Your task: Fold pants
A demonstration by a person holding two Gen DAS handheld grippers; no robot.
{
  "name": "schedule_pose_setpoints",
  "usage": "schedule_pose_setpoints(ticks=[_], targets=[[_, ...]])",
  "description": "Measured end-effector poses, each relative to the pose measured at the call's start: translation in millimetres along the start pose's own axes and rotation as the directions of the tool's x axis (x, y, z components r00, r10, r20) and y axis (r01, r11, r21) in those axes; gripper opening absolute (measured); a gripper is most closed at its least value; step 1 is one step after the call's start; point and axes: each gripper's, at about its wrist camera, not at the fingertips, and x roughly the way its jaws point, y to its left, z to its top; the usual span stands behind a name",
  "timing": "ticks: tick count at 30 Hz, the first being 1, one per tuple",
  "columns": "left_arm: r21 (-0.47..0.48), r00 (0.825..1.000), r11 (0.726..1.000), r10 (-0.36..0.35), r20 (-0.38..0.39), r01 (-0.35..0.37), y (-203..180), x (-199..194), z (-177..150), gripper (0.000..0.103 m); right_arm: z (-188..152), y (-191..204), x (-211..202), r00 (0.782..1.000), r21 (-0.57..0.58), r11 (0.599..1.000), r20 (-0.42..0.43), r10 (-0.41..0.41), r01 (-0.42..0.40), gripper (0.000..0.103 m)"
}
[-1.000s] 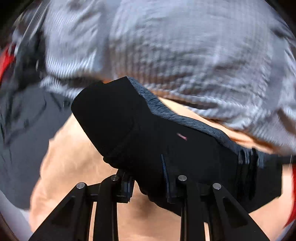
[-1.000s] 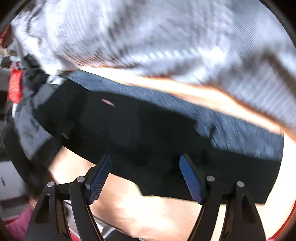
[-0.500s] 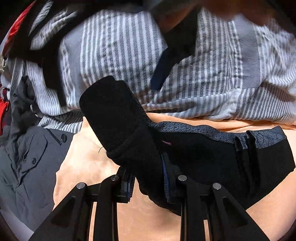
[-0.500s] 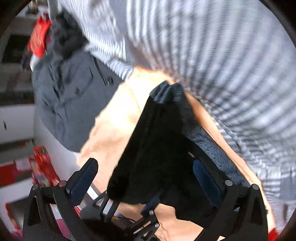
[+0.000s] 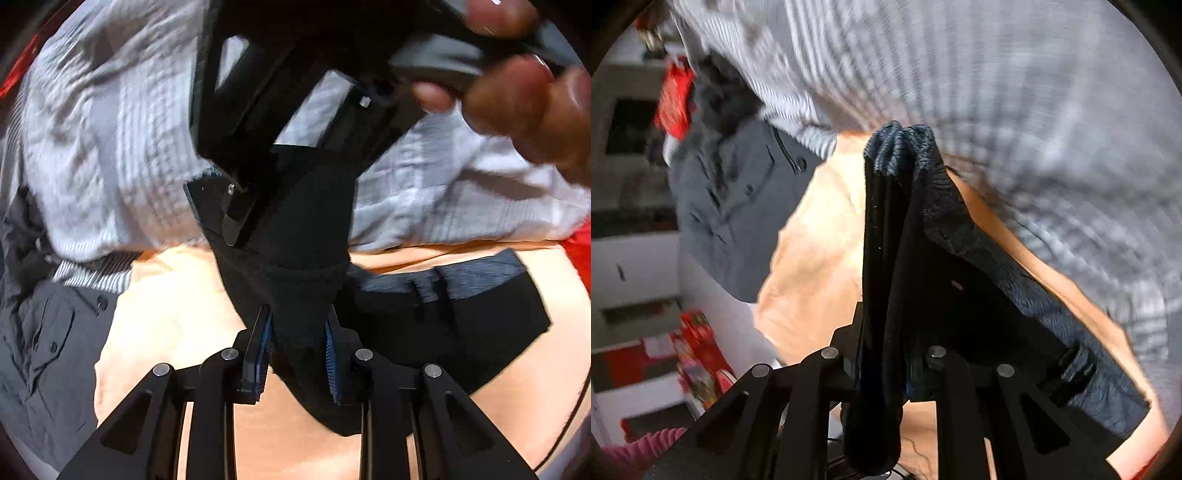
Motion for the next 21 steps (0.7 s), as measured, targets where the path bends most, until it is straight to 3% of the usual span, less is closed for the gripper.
schedule_pose_setpoints(ticks=[4,7,16,21], targets=[[0.074,0.998,0.996,-0.06,0.023,0.058,-37.5,-17.9,10.4,0.027,-38.6,-31.1,-40.7,0.99,0.06,0.994,0.112,0.08,-0.087,0.016],[0.138,0.994,0.986,-0.102,0.027,0.098,-70.0,-30.7,14.9,0.027,-76.5,-58.2,-70.9,0.971,0.096,0.984,0.2,0.129,-0.151,0.016],[0.328,0.978,0.922,-0.203,-0.039,0.204,-187.1,-36.7,10.8,0.027,-201.2,-167.9,-122.8,0.873,0.217,0.913,0.43,0.23,-0.347,0.017],[0.398,0.969,0.883,-0.223,-0.108,0.247,-244.3,-16.1,-1.0,0.027,-258.1,-226.0,-123.5,0.845,0.278,0.88,0.489,0.214,-0.384,0.017]])
